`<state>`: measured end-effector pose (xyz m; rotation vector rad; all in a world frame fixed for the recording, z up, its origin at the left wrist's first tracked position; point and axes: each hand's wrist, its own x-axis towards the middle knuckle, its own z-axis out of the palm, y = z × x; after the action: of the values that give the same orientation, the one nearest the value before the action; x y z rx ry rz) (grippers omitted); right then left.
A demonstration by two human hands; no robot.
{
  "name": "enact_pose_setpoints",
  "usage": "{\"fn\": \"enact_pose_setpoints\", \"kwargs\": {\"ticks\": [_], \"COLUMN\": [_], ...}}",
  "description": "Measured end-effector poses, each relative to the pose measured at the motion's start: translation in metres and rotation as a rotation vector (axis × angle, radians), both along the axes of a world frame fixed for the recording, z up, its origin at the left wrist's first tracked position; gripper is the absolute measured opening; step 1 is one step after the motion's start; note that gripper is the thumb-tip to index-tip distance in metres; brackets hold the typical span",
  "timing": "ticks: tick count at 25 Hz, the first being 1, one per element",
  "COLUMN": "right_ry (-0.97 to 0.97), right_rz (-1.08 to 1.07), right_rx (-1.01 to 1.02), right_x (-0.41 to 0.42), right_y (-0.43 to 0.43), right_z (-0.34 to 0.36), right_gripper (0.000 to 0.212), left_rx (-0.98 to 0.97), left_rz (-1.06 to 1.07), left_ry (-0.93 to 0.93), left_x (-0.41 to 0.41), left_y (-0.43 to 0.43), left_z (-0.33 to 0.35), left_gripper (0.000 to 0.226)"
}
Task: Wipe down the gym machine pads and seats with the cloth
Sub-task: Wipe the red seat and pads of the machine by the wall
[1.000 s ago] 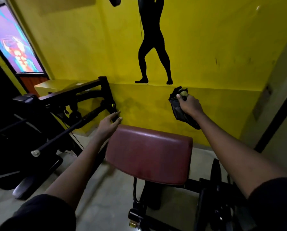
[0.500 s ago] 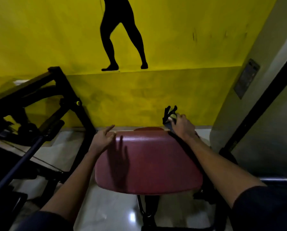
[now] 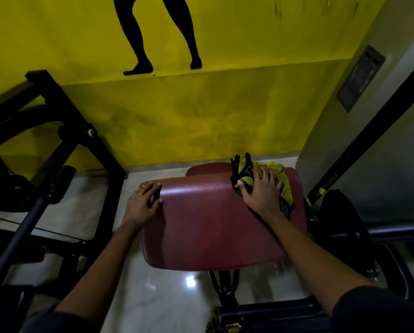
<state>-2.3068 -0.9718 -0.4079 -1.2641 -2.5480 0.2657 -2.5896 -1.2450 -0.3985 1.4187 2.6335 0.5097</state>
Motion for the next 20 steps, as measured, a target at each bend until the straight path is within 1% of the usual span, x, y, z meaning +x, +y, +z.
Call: {"fn": "enact_pose_setpoints", "kwargs": {"ticks": [2, 4, 6, 8, 9, 10, 13, 15, 16, 18, 20], "right_ry": [0.012, 0.047, 0.061, 0.069, 0.083, 0.098, 0.106, 0.100, 0.089, 0.078, 0.090], "right_rz": [-0.014, -0.096, -0.196, -0.250, -0.249, -0.229, -0.110, -0.050, -0.059, -0.161, -0.297], "right_rx": [-0.018, -0.065, -0.094, -0.094, -0.070, -0.041, 0.017, 0.048, 0.050, 0.017, -0.025], "right_x": [0.004, 0.005, -0.001, -0.016, -0.025, -0.035, -0.054, -0.051, -0.047, -0.043, -0.052], "right_y": [0.005, 0.008, 0.001, -0.015, -0.027, -0.043, -0.092, -0.099, -0.095, -0.086, -0.096], "right_z": [-0.001, 0.001, 0.003, 0.002, -0.001, -0.005, -0.020, -0.022, -0.022, -0.020, -0.021], "right_gripper": [0.081, 0.084, 0.083, 0.078, 0.076, 0.074, 0.068, 0.070, 0.073, 0.079, 0.079], "left_rx": [0.004, 0.011, 0.010, 0.021, 0.027, 0.042, 0.111, 0.122, 0.124, 0.138, 0.164], "left_rz": [0.005, 0.024, 0.051, 0.033, 0.015, 0.004, -0.041, -0.100, -0.129, -0.163, -0.170], "left_ry": [-0.022, -0.051, -0.072, -0.057, -0.053, -0.067, -0.176, -0.190, -0.201, -0.240, -0.293], "left_x": [0.002, 0.001, 0.000, -0.006, -0.010, -0.014, -0.031, -0.046, -0.052, -0.059, -0.065], "left_y": [-0.003, -0.003, -0.010, -0.017, -0.018, -0.019, -0.021, -0.024, -0.025, -0.026, -0.028], "left_z": [0.001, 0.002, 0.002, 0.001, 0.002, 0.004, 0.008, 0.005, 0.004, 0.002, 0.000], "left_gripper": [0.060, 0.059, 0.064, 0.074, 0.075, 0.072, 0.057, 0.055, 0.054, 0.053, 0.052]}}
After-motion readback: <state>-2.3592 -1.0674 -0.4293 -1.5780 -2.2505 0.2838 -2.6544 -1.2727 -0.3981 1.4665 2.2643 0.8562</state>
